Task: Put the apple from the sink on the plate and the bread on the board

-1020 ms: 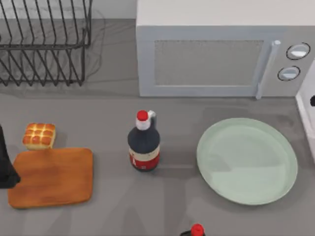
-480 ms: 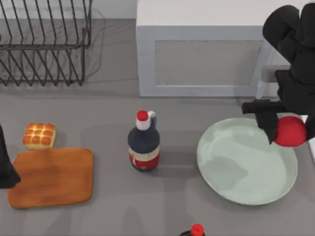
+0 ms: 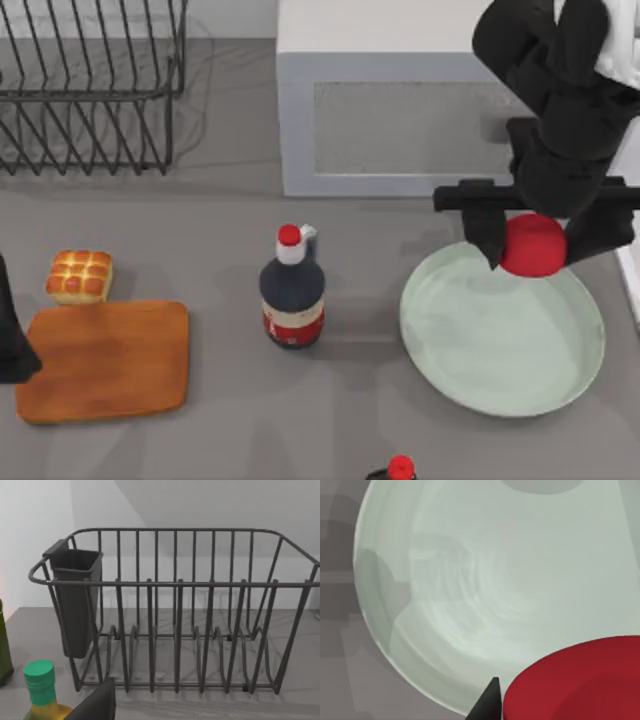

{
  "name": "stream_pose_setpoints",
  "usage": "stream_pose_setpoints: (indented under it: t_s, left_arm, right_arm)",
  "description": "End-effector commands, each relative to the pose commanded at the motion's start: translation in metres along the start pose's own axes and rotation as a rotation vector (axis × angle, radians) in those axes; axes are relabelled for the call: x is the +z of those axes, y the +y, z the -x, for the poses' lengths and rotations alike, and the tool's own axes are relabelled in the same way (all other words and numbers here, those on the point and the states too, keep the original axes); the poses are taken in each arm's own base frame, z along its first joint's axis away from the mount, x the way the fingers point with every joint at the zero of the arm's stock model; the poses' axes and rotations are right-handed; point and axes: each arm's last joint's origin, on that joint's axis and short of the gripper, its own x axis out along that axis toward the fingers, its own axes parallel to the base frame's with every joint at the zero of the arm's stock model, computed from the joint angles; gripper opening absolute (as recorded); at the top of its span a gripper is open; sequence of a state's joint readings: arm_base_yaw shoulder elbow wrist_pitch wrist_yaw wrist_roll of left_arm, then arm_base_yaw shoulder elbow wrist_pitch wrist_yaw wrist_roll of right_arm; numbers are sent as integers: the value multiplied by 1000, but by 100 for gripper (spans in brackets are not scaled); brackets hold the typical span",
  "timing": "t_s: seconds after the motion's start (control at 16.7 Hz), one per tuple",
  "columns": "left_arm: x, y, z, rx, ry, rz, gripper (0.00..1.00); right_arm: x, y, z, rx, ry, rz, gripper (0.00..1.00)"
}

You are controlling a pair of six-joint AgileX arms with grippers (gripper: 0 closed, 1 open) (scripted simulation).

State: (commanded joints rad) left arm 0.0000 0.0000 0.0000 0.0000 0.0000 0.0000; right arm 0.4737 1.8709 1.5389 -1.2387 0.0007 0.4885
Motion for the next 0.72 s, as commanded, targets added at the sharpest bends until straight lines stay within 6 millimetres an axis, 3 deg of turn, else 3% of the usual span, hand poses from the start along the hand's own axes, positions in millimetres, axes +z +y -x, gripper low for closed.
stream_pose_setpoints:
  t_s: [0.12, 0.72]
  left_arm:
    - [0, 0, 0, 0, 0, 0, 100]
    - [0, 0, 0, 0, 0, 0, 100]
  right_arm:
    - [0, 0, 0, 0, 0, 0, 0]
    - [0, 0, 0, 0, 0, 0, 75]
